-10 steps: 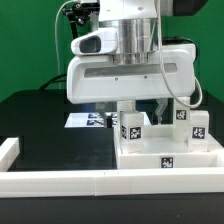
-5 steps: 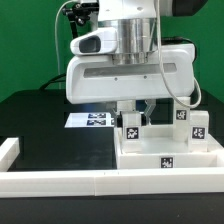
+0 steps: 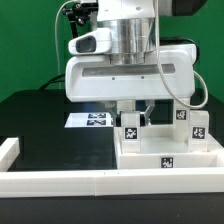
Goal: Assemble square table
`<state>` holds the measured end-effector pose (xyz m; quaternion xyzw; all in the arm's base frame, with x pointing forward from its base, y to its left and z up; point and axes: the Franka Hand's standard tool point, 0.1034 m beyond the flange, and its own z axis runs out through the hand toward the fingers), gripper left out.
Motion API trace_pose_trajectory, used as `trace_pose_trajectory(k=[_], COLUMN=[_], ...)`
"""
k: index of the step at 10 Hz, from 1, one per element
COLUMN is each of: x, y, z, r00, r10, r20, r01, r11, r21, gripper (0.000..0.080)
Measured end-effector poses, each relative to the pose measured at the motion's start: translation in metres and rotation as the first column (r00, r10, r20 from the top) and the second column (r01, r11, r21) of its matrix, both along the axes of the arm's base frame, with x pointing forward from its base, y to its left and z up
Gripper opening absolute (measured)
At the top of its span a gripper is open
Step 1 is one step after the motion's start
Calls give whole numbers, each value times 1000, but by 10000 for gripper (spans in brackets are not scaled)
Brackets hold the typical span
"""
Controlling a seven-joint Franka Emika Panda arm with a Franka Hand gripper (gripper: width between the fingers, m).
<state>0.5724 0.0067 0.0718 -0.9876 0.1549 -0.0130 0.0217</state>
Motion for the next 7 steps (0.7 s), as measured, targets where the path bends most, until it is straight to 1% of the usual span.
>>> trace_pose_trajectory(k=[1,3,4,5,6,7], x=[0,-1,-1,-1,-1,-1], y=[0,-1,0,0,1,0], z=[-1,-1,-1,-1,-1,0], r00=[996,936,888,853,788,741], r10=[-91,-351,-459,-522,-615,-671], r20=[2,3,1,-2,-12,-29], r01=[91,351,459,522,615,672], r11=[996,936,888,853,788,741], r21=[2,17,20,20,19,19], gripper=[290,291,291,291,291,291])
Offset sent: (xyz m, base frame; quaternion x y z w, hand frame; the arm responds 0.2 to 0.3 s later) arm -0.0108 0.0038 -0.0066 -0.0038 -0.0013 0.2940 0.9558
